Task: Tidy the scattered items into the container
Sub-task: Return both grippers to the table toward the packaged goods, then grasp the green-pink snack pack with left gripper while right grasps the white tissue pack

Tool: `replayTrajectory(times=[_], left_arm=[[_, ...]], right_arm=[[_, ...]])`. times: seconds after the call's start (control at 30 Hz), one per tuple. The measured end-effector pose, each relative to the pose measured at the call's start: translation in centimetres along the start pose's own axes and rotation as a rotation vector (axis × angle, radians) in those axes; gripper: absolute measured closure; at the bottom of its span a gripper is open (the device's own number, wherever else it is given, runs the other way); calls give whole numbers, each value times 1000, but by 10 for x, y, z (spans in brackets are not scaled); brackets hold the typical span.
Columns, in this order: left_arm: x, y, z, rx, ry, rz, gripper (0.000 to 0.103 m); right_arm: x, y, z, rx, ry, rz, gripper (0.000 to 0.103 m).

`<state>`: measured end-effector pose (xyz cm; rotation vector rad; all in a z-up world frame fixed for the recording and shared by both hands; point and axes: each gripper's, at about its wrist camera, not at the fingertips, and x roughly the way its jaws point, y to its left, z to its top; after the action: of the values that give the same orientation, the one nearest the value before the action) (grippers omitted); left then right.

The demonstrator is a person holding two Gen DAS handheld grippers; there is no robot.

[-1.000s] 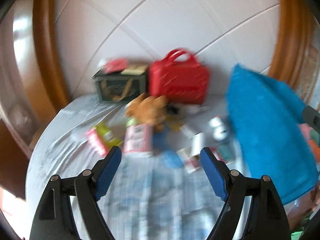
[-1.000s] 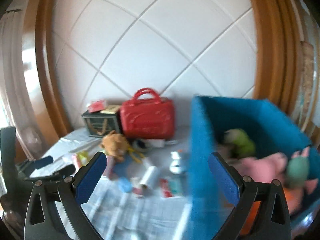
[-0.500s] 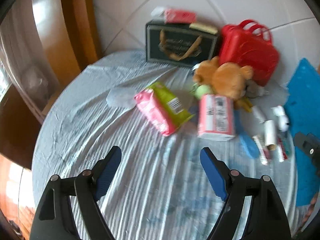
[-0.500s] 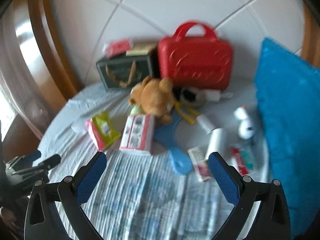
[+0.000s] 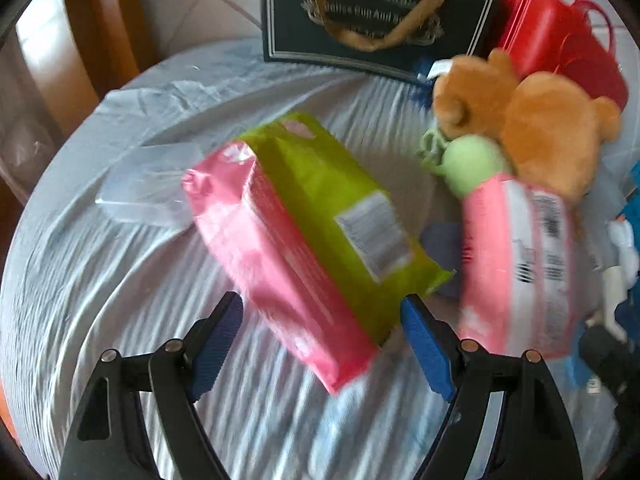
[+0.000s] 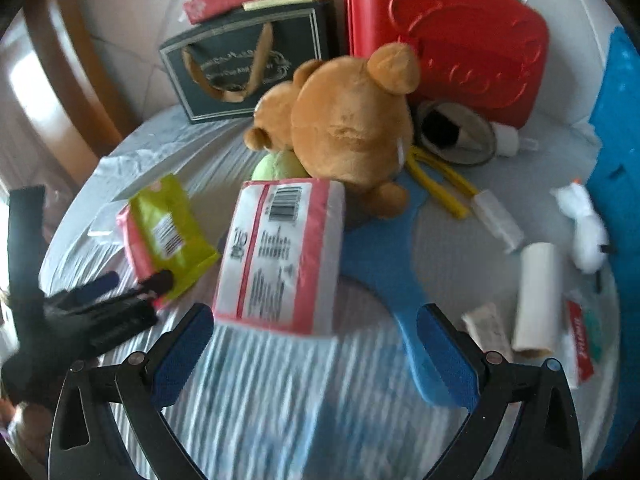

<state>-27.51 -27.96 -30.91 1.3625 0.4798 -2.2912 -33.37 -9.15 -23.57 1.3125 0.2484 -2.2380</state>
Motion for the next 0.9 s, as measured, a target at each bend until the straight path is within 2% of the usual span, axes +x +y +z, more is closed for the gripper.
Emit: replayTrajectory(times=[0.1, 0.2, 0.33, 0.4, 0.5, 0.57, 0.63, 0.73, 0.87, 0.9], left_arm=[[3, 14, -4, -3, 1, -23, 20], [-3, 31, -14, 31, 0, 31, 20], [-20, 47, -15, 54, -2, 91, 21], [-33, 47, -7, 48, -33, 60, 20], [-43, 25, 7, 85, -80, 10, 17], [-32, 9, 15, 137, -76, 33, 16], [-11, -1, 18, 176, -32, 70, 16], [18, -5, 17, 187, 29, 86, 15], [19, -2, 16, 171, -14, 73, 15], [18, -2, 16, 166, -22, 70, 19]], right_arm=[[21, 9, 8, 0, 28, 11, 0], [39, 26, 10, -40, 56, 15, 0], [62, 36, 9, -66, 94, -38, 0], [66, 32, 6, -44, 114, -31, 0], [61, 25, 9, -14, 102, -15, 0], [57, 23, 16, -12, 83, -18, 0], [56, 22, 20, -15, 74, -20, 0], [65, 21, 22, -20, 87, -15, 0], [77, 21, 22, -13, 92, -9, 0], [77, 20, 22, -11, 83, -9, 0]])
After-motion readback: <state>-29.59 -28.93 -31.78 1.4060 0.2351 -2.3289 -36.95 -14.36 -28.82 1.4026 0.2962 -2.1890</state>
